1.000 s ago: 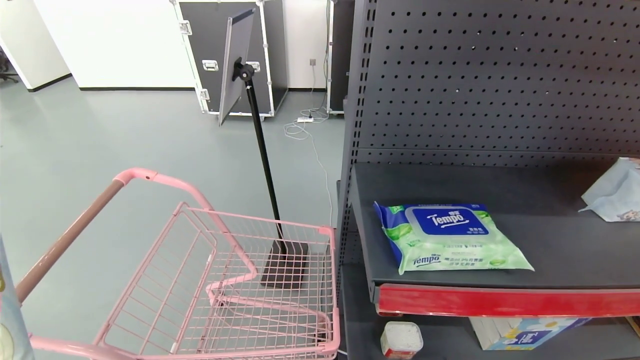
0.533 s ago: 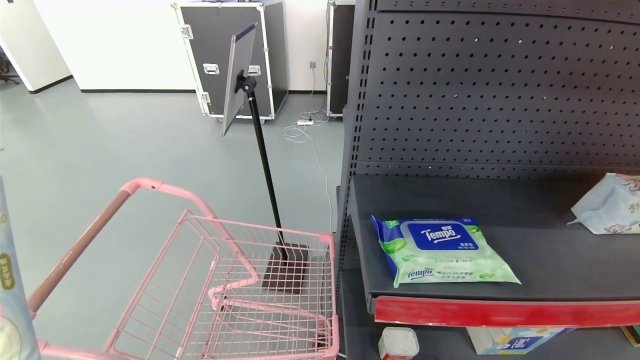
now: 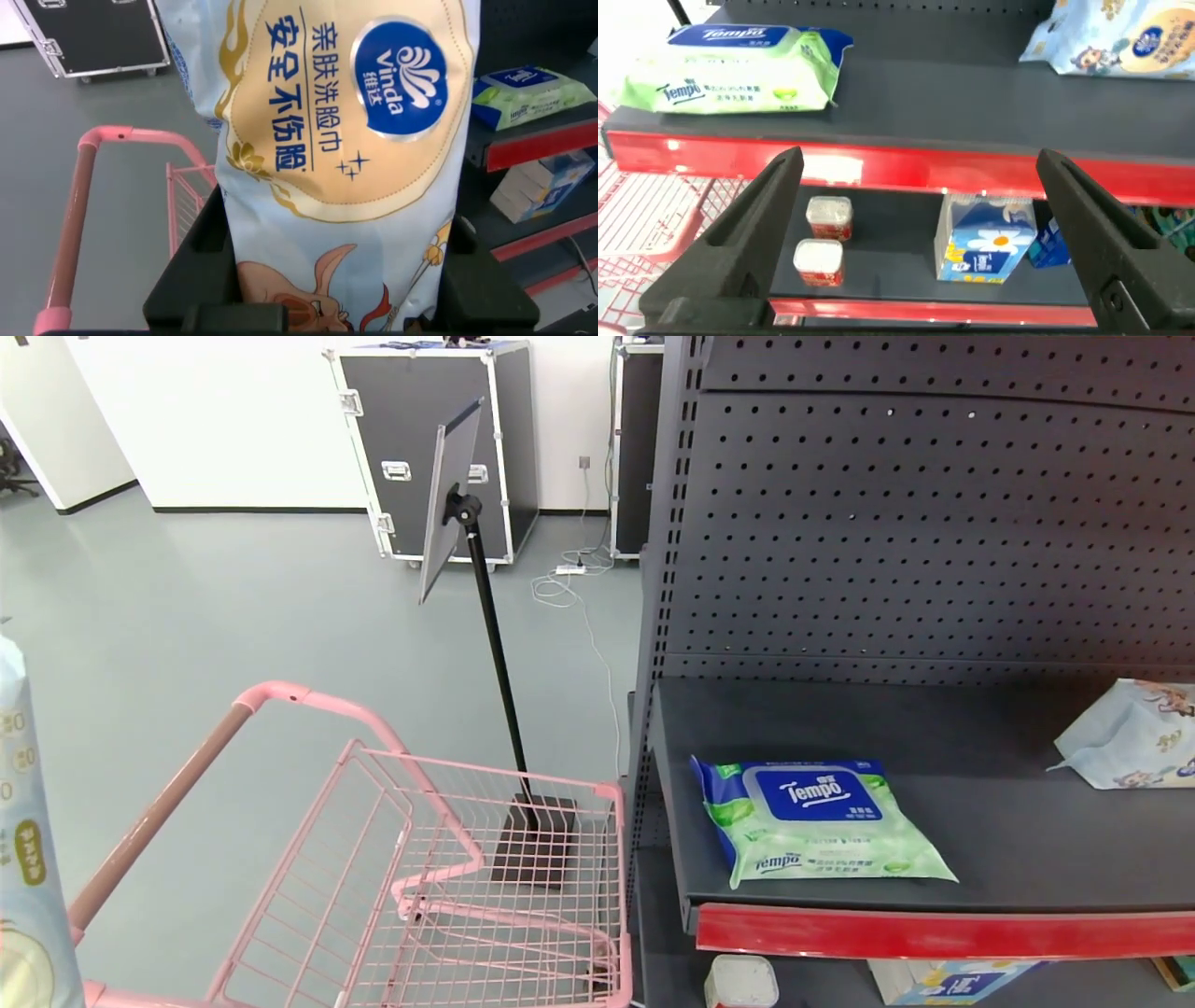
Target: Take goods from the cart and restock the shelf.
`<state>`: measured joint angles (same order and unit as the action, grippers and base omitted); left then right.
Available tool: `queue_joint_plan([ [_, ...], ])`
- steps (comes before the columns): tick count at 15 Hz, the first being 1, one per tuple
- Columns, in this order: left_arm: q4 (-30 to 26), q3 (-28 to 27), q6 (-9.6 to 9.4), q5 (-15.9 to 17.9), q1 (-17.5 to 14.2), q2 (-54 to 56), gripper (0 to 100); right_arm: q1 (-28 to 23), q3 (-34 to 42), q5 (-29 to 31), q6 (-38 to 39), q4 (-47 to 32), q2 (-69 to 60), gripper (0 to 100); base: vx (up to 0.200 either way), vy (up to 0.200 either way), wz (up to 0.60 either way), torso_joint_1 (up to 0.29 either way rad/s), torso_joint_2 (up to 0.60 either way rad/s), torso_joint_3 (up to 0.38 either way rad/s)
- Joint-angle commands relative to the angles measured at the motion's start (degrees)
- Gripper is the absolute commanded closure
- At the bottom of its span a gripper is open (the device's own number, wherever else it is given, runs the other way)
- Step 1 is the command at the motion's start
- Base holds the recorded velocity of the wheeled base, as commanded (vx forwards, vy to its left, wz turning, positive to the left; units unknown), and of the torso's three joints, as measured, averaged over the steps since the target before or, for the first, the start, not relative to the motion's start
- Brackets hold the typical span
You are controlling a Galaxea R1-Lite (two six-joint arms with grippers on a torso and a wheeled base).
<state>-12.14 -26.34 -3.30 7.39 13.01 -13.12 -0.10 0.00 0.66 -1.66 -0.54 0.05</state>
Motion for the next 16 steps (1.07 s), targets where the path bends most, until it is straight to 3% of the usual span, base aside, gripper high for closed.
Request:
queue_joint_plan([
  [1,0.0,0.2,-0.21,0.1,0.1,-0.3,100,0.0,0.0,0.0,0.0,0.0,0.0,0,0.0,-0.2,0.0,0.002,0.0,-0.007],
  [16,0.0,-0.1,-1.09,0.2,0.1,0.3,100,0.0,0.0,-0.1,-0.2,0.0,0.0,0,0.0,-0.2,0.0,0.006,0.0,0.001],
])
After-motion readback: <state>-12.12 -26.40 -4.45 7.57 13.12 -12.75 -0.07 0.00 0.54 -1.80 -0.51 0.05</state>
